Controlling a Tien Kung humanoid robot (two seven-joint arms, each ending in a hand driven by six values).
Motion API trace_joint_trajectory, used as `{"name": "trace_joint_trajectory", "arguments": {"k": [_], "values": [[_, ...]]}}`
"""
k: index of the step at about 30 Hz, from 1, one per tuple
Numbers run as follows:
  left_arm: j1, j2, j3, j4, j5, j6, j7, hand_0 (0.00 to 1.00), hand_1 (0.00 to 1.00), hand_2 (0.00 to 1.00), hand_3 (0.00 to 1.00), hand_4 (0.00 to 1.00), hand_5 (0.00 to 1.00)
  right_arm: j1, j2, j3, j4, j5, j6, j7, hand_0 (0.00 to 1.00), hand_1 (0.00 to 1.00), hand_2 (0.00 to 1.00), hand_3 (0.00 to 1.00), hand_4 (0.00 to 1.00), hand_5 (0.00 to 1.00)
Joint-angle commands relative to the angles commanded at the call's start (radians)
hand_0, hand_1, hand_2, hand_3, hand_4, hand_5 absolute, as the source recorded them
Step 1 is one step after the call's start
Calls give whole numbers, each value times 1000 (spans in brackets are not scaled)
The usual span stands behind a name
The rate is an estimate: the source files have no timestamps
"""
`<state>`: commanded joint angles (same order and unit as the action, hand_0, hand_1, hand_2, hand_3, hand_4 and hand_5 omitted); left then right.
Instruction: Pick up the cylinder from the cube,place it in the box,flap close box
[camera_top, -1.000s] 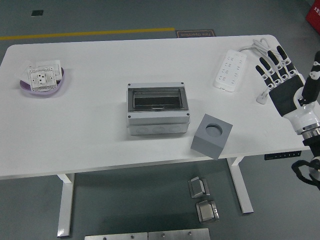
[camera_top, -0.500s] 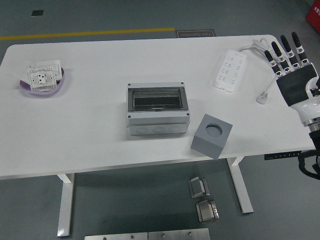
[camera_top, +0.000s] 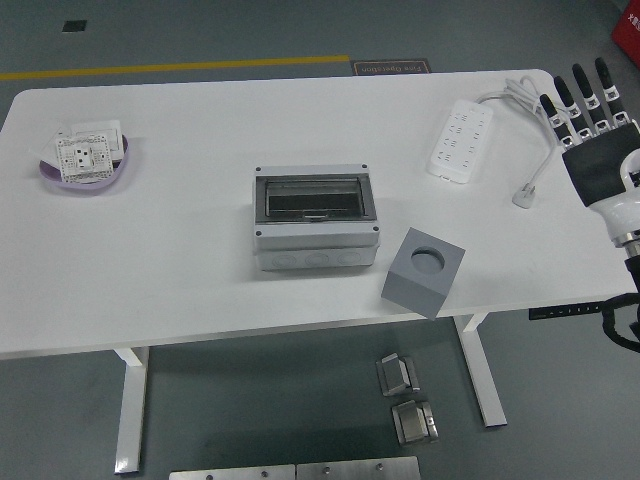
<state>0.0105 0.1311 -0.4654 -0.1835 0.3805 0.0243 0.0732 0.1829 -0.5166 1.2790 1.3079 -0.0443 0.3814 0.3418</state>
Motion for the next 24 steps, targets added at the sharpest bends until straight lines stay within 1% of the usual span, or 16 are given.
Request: {"name": "trace_joint_trajectory", "arguments": {"k": [1, 6, 7, 12, 18, 19, 24], "values": [[0, 0, -2, 0, 2, 0, 1, 652, 659, 549, 579, 541, 232, 0, 0, 0, -1, 0, -1, 1, 998, 912, 927, 998, 985, 998], [2, 0, -11, 0, 11, 0, 3, 652, 659, 549, 579, 541, 232, 0, 0, 2, -5, -2, -4, 1, 998, 912, 927, 998, 985, 998], [2, 0, -10, 0, 10, 0, 3, 653, 659, 550, 580, 545, 232, 0, 0, 1, -6, -2, -5, 1, 997, 900, 921, 998, 987, 998], [1, 0, -3, 0, 3, 0, 0, 653, 659, 550, 580, 545, 232, -1, 0, -1, -12, 2, -17, 4, 997, 900, 921, 998, 987, 998], [0, -1, -4, 0, 3, 0, 1, 653, 658, 550, 580, 548, 235, -6, 4, -15, -38, 67, -33, 25, 995, 898, 920, 998, 985, 998], [1, -1, -5, 0, 4, 0, 1, 653, 658, 550, 581, 550, 236, -7, 5, -17, -41, 74, -34, 26, 987, 881, 911, 994, 975, 998], [2, -1, -12, 0, 11, 0, 3, 653, 658, 550, 581, 550, 236, -6, 3, -19, -46, 92, -38, 31, 987, 881, 911, 994, 975, 998]]}}
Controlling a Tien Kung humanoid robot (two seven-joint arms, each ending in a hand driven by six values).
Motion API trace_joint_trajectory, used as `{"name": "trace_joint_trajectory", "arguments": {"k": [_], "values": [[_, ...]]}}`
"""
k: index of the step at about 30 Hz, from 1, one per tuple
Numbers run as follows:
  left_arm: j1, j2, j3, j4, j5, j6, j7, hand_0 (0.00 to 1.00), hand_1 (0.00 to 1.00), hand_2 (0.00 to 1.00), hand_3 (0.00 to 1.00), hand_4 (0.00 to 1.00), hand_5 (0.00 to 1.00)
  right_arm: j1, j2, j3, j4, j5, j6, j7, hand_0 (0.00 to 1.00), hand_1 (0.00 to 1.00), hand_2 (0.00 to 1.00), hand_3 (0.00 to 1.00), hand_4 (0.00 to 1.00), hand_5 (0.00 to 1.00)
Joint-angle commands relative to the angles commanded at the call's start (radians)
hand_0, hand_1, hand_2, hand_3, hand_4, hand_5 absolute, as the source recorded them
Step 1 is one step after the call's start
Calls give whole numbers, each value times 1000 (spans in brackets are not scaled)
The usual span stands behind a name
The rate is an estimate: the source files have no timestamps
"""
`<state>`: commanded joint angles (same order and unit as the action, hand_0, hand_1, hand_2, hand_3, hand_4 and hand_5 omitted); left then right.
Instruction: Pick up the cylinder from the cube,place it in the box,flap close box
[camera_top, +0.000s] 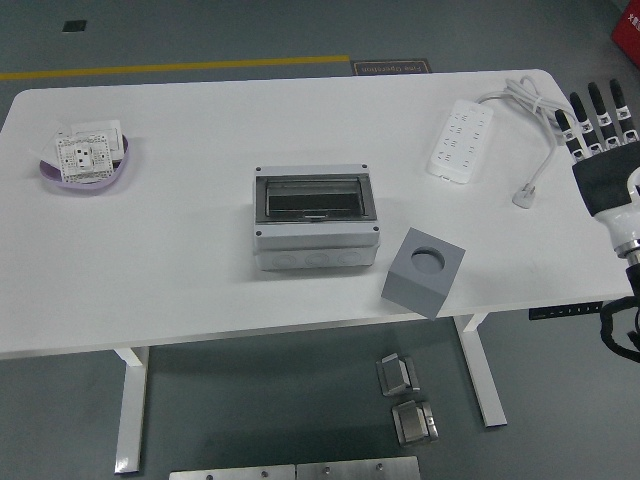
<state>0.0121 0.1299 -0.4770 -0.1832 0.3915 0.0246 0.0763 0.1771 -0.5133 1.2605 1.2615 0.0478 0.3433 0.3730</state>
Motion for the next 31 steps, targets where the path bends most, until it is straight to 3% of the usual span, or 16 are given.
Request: {"name": "trace_joint_trajectory", "arguments": {"k": [1, 6, 7, 31], "values": [[0, 0, 0, 0, 1, 0, 0, 653, 658, 550, 580, 551, 238, 0, 0, 1, 0, 0, -1, 0, 933, 837, 868, 959, 945, 998], [-4, 4, -4, 1, 7, 0, 1, 653, 658, 550, 580, 551, 238, 3, -5, 5, -1, -15, -10, -2, 933, 837, 868, 959, 945, 998], [-5, 5, -4, 1, 7, -1, 1, 653, 658, 550, 580, 554, 239, 3, -7, 6, -1, -17, -12, -3, 890, 807, 842, 930, 919, 998], [-20, 28, 16, 3, 9, -6, -6, 652, 657, 551, 581, 558, 243, -9, -19, 22, -6, -51, -38, -17, 866, 773, 818, 898, 912, 998]]}}
